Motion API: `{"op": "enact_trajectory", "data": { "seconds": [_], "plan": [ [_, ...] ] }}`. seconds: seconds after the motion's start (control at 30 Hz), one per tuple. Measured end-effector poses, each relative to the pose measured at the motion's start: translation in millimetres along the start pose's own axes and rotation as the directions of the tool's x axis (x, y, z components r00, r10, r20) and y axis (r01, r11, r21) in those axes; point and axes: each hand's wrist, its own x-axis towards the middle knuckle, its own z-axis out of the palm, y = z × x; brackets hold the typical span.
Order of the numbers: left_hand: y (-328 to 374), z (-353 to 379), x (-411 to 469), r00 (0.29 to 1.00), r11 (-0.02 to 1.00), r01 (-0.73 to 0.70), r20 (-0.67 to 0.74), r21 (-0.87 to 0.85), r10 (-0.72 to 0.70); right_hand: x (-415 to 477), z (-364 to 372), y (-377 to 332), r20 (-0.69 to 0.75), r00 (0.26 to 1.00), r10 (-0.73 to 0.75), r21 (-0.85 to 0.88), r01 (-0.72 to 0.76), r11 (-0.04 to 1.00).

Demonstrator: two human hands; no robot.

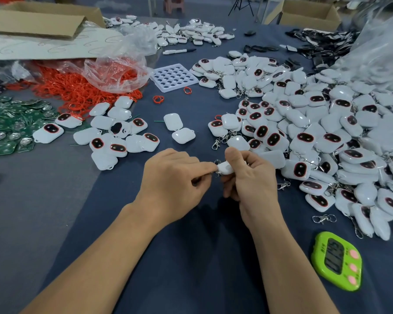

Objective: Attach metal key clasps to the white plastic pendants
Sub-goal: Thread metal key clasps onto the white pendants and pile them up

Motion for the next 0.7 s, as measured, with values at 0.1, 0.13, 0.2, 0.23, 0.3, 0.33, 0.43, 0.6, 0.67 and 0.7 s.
{"op": "enact_trajectory", "data": {
  "seconds": [0.1, 0.13, 0.2, 0.23, 0.3, 0.33, 0.43, 0.6, 0.67, 0.7],
  "plan": [
    [-3.3, 0.8, 1.8, 0.997, 0.998, -0.064, -0.029, 0.005, 0.064, -0.1, -0.6, 0.3, 0.008, 1.0, 0.002, 0.002, -0.002, 1.0],
    [-3.9, 0.8, 2.6, 0.996, 0.996, -0.085, -0.038, 0.001, 0.085, 0.1, -0.5, 0.5, 0.011, 1.0, 0.003, 0.004, -0.003, 1.0],
    [-5.1, 0.5, 3.9, 0.991, 0.992, -0.124, -0.043, -0.002, 0.124, 0.6, 0.0, 0.6, 0.015, 1.0, 0.002, 0.007, -0.002, 1.0],
    [-5.5, 0.6, 4.5, 0.989, 0.99, -0.142, -0.042, 0.003, 0.142, 0.8, 0.1, 0.7, 0.016, 1.0, 0.001, 0.007, -0.001, 1.0],
    [-6.2, 0.8, 5.1, 0.984, 0.985, -0.173, -0.033, 0.012, 0.173, 0.9, 0.0, 1.3, 0.023, 1.0, -0.008, 0.003, 0.008, 1.0],
    [-6.4, 1.0, 5.2, 0.983, 0.983, -0.184, -0.025, 0.01, 0.184, 0.8, -0.1, 1.5, 0.03, 0.999, -0.018, -0.002, 0.018, 1.0],
    [-6.4, 0.4, 5.3, 0.981, 0.981, -0.194, 0.009, -0.012, 0.195, -0.8, 0.4, 1.0, 0.05, 0.998, -0.042, -0.035, 0.043, 0.998],
    [-6.9, -2.7, 5.7, 0.969, 0.971, -0.236, 0.066, -0.034, 0.238, -1.0, -1.0, 1.4, 0.084, 0.995, -0.048, -0.097, 0.056, 0.994],
    [-7.5, -3.6, 4.7, 0.971, 0.974, -0.221, 0.085, -0.058, 0.225, -1.6, -0.8, 1.9, 0.102, 0.993, -0.062, -0.123, 0.075, 0.99],
    [-7.1, -3.9, 3.4, 0.977, 0.98, -0.187, 0.092, -0.074, 0.193, -1.6, -0.7, 2.5, 0.103, 0.992, -0.071, -0.127, 0.084, 0.988]
  ]
}}
